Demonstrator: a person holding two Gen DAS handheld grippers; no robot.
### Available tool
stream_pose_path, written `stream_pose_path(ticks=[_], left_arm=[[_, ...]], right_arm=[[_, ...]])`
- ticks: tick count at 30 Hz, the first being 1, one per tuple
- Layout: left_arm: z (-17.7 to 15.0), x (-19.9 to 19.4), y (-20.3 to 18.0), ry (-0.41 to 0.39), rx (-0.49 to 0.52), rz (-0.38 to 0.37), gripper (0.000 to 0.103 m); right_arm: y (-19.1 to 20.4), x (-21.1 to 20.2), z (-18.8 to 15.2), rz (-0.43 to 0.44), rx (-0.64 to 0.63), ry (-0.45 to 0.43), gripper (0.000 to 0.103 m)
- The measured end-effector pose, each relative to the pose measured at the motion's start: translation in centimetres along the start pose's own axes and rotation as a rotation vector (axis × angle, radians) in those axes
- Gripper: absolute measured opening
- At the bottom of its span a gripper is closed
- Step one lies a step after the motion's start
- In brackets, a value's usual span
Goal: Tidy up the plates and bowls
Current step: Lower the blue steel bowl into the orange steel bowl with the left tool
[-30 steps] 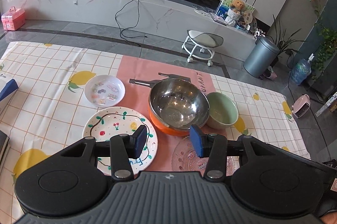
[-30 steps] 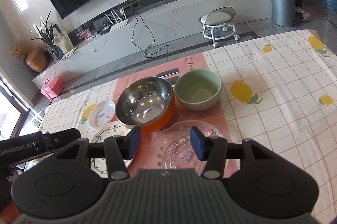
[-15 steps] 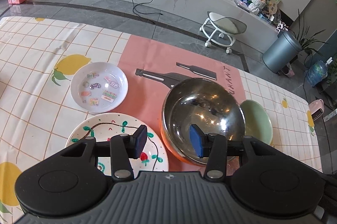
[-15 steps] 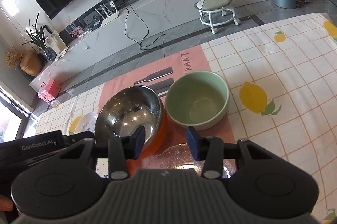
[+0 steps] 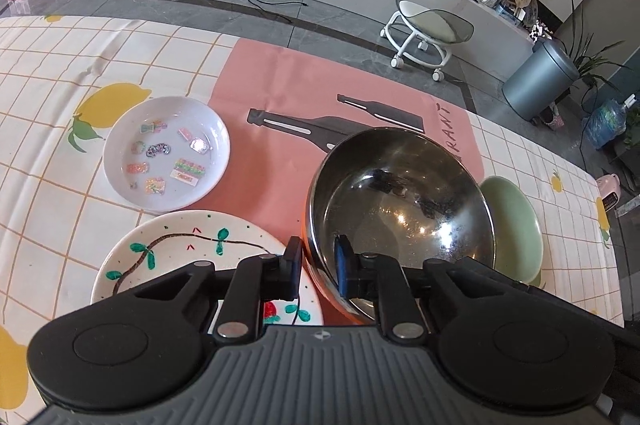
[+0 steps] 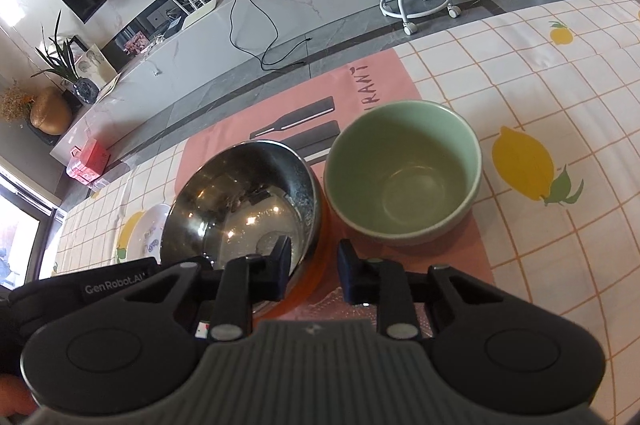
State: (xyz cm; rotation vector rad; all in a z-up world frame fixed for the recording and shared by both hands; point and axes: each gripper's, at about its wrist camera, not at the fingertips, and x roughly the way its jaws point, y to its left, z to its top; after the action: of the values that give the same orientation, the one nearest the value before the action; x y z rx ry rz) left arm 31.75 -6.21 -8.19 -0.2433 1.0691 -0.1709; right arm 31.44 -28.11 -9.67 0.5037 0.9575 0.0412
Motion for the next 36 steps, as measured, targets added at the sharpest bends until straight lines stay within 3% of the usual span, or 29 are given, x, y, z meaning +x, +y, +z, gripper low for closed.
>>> stream_pose_path(ticks=[7, 15, 21, 36], left_arm=[[-0.7, -1.9, -0.5, -0.017, 0.016, 0.014, 0.016], [-2.8, -8.0, -0.9, -0.094, 0.016, 0.039, 0.016], [-5.4, -12.6, -0.1, -0.139, -0.028, 0.029, 0.016], [-13.5, -19.1, 3.9, -0.131, -0.117, 0.038, 0.016]], right_arm=[[0.8, -1.3, -0.3, -0.014, -0.017, -0.014, 0.014], [1.8, -6.4, -2.1, 0.044, -0.02, -0.051, 0.013], [3.0, -10.9, -4.9, 0.086, -0.034, -0.073, 0.013], [5.3, -17.7, -13.8, 0.122, -0.108, -0.026, 0.013]])
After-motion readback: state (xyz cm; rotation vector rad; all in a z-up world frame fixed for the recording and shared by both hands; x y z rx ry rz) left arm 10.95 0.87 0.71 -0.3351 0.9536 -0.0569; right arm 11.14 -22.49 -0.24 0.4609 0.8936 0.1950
